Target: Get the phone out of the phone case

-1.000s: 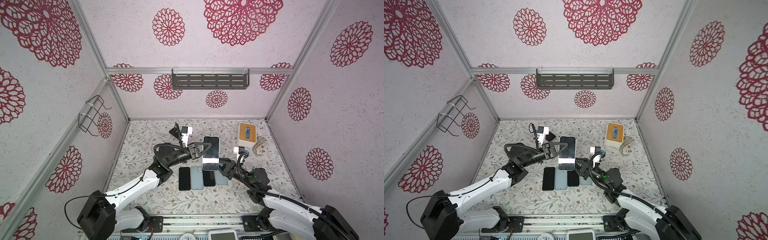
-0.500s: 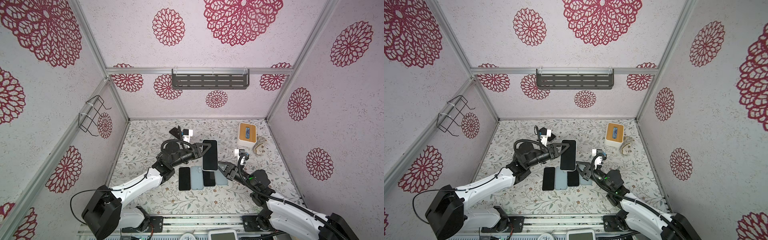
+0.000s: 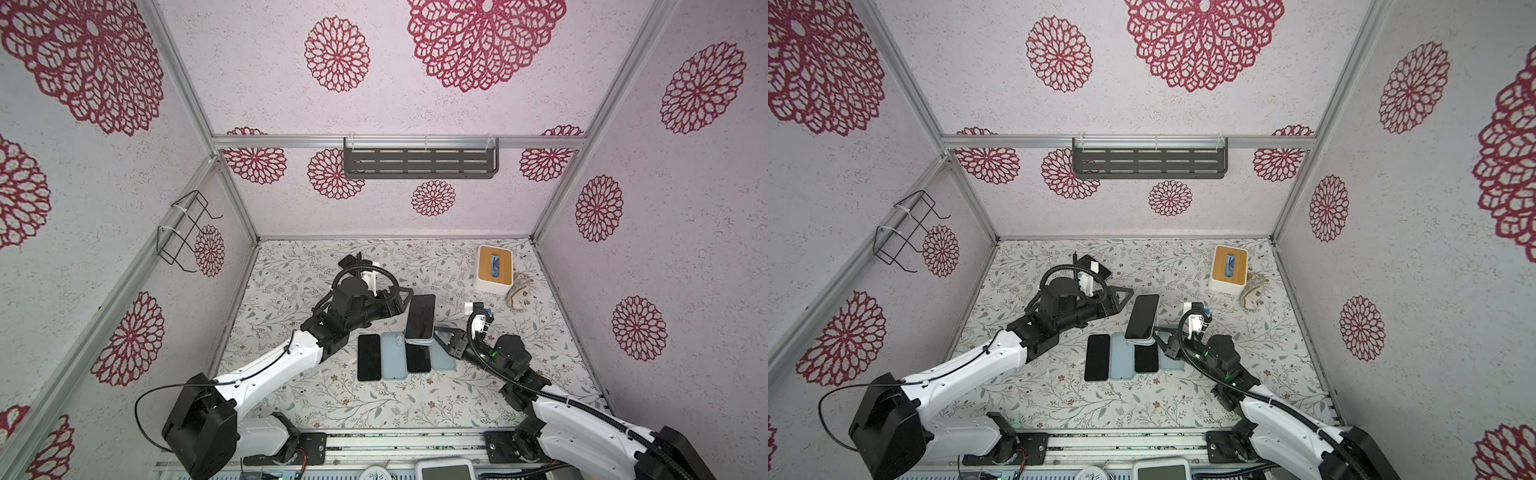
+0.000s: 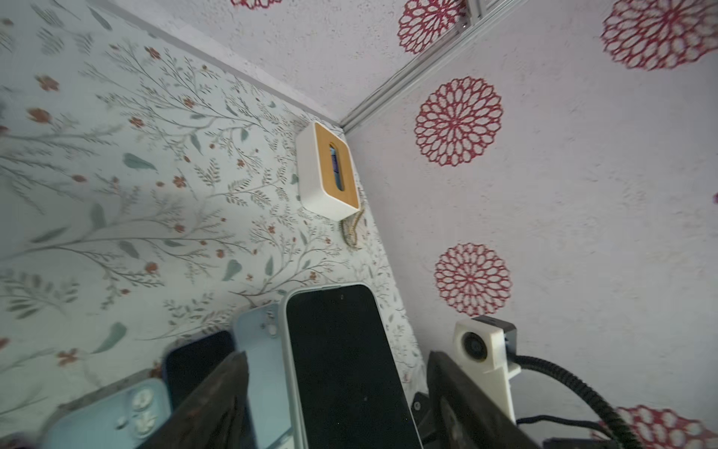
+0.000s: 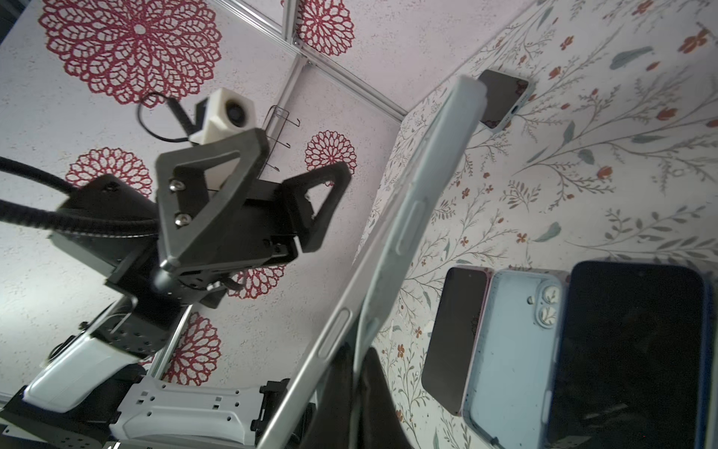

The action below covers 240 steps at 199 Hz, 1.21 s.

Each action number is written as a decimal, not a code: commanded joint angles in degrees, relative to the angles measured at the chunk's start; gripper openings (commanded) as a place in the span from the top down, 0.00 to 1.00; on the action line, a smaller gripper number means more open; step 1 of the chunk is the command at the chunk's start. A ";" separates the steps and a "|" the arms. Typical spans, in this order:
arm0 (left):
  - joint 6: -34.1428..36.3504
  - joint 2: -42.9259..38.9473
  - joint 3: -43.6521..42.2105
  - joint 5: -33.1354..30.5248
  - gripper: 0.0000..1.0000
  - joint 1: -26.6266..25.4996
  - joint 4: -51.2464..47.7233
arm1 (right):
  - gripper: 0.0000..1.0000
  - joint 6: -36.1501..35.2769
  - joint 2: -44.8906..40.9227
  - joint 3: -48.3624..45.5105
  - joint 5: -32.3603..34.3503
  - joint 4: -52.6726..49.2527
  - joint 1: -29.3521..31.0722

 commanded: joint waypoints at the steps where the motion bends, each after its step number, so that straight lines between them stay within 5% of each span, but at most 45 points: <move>1: 9.68 -2.61 3.96 -7.87 0.22 -1.18 -13.51 | 1.00 -0.96 -0.10 2.44 0.83 4.59 -0.47; 48: 26.13 1.05 13.32 -15.34 0.21 -11.24 -25.77 | 1.00 0.00 2.69 2.16 0.36 7.44 -0.90; 92: 39.25 0.91 13.54 -20.65 0.25 -19.55 -28.87 | 1.00 0.02 2.51 2.15 -0.20 6.89 -1.43; 158: 49.00 4.94 13.58 -30.59 0.30 -27.59 -27.14 | 1.00 0.18 2.01 2.02 -0.57 6.57 -1.69; 240: 53.09 10.19 14.96 -36.24 0.41 -28.63 -25.96 | 1.00 0.62 1.43 1.51 -1.06 7.08 -1.71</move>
